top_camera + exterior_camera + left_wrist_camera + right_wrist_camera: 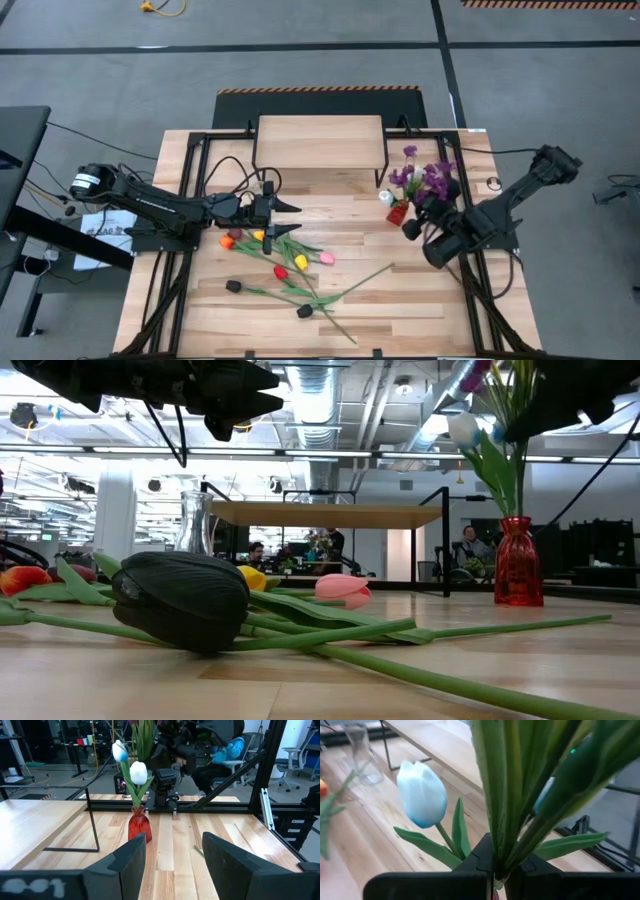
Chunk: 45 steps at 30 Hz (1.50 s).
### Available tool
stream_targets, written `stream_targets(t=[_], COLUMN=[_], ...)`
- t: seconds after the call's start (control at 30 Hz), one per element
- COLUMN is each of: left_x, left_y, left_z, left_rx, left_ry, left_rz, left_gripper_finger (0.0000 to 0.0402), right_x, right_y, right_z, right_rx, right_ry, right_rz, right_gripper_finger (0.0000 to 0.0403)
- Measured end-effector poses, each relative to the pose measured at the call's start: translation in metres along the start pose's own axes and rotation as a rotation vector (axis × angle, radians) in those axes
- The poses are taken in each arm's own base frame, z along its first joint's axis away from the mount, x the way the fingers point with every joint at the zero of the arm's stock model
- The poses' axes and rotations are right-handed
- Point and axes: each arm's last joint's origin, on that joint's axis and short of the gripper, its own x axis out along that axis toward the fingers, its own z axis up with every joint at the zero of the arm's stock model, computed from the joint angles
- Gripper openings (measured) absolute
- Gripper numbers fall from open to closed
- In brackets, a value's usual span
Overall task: Pick and place flowers into a vace then onto a shelf
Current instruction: Put the violet flowers into the red vase
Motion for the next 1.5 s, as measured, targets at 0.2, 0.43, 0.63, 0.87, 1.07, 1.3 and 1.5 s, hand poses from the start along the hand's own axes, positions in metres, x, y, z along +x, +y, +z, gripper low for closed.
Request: stream_targets(t=[0.2,0.43,0.63,0.87,1.07,1.3,1.5], left_x=[0.000,0.000,0.000,0.000,0.000,0.000,0.000], left_y=[0.000,-0.001,-0.001,-0.001,-0.001,-0.001,-0.001], left_z=[0.000,0.000,0.000,0.000,0.000,0.000,-0.001], left_rx=[0.000,0.000,0.000,0.000,0.000,0.000,0.001], left_ry=[0.000,0.001,0.001,0.001,0.002,0.002,0.005], left_rz=[-0.001,-0.021,-0.021,-0.022,-0.022,-0.023,-0.023], left_gripper_finger=[0.0185,0.0185,0.0185,0.0185,0.0185,0.0185,0.0185], right_x=[0.010,0.017,0.018,0.018,0.020,0.020,0.020], right_y=[0.011,0.022,0.025,0.026,0.025,0.025,0.025], right_z=[-0.004,-0.008,-0.009,-0.010,-0.009,-0.009,-0.009], right_rx=[-0.022,-0.038,-0.034,-0.026,-0.014,-0.012,0.000], right_ry=[0.032,0.047,0.061,0.070,0.072,0.079,0.094], right_rz=[-0.042,-0.061,-0.056,-0.050,-0.060,-0.058,-0.056], right_gripper_finger=[0.0006,0.0006,0.0006,0.0019,0.0058,0.0120,0.0180])
